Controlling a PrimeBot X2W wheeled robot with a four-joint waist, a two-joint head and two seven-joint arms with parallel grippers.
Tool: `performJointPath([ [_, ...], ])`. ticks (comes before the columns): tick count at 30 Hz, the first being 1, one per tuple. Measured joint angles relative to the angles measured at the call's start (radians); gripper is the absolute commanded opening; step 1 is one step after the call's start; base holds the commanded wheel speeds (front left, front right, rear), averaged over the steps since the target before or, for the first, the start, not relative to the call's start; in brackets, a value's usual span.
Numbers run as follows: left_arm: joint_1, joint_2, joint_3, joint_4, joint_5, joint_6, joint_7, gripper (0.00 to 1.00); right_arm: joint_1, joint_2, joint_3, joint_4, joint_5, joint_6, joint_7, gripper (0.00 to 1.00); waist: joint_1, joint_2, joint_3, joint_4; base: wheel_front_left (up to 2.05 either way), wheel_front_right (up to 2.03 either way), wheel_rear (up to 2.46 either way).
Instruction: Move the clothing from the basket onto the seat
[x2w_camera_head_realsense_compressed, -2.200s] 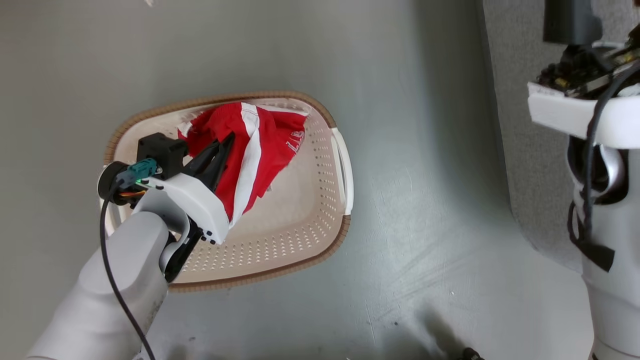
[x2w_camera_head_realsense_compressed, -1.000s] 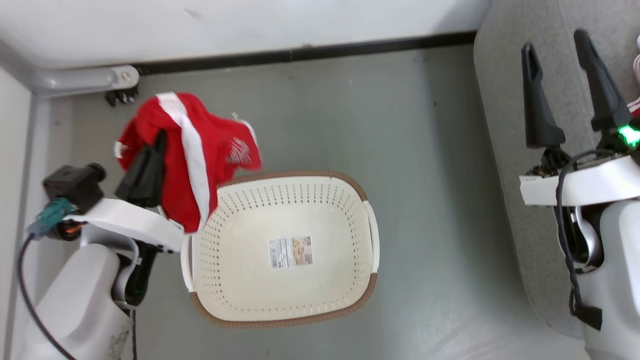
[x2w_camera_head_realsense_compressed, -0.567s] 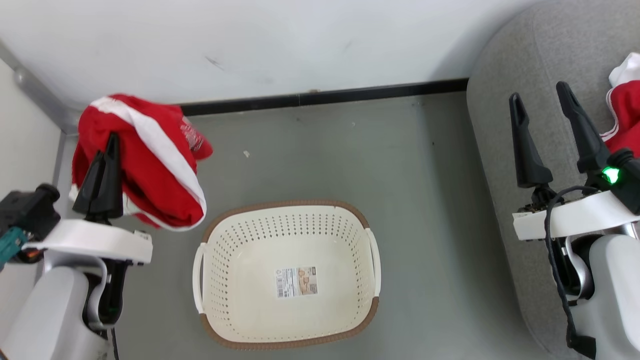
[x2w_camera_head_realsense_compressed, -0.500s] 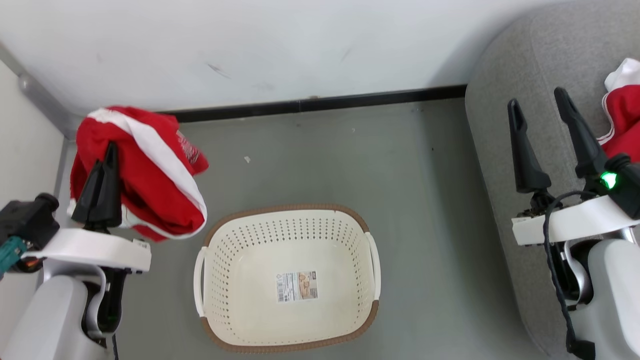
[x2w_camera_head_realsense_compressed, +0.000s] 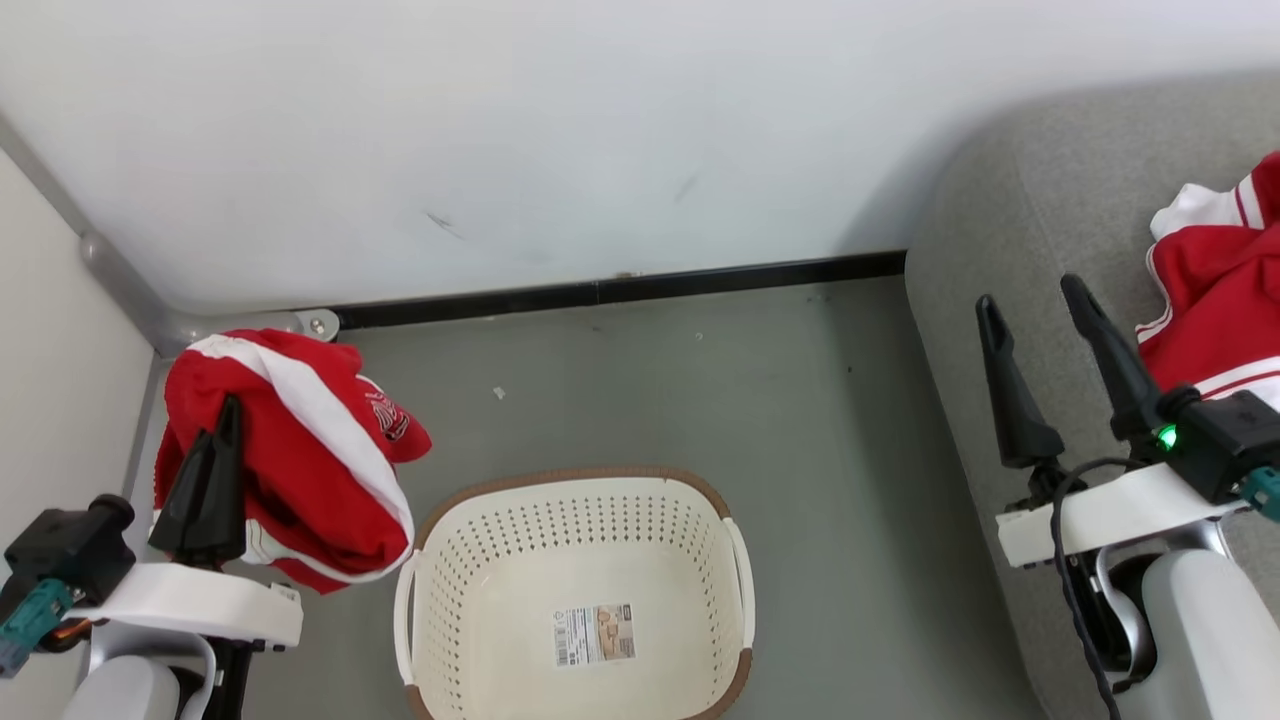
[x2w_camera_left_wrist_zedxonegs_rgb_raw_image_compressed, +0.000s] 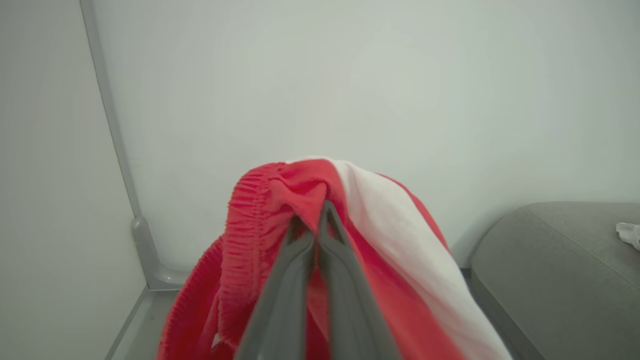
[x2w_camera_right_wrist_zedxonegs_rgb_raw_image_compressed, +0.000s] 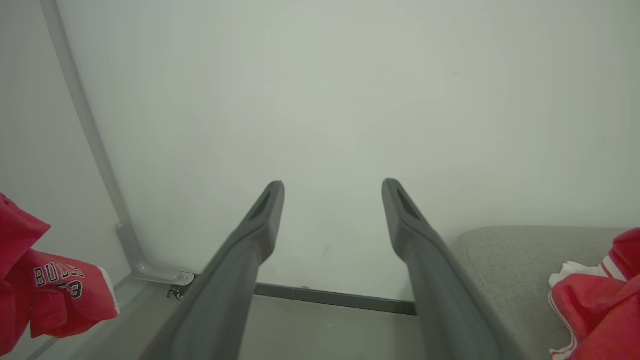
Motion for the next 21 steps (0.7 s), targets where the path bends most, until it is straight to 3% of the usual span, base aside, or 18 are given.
performJointPath([
  [21, 0.155, -0.030, 0.055, -0.023, 0.040, 0.003, 0.000, 0.00, 0.091, 0.007, 0.030, 0.017, 0.020, 0.000, 0.000, 1.00, 0.0000, 0.0000, -0.120, -0.014, 0.00, 0.00, 0.00],
])
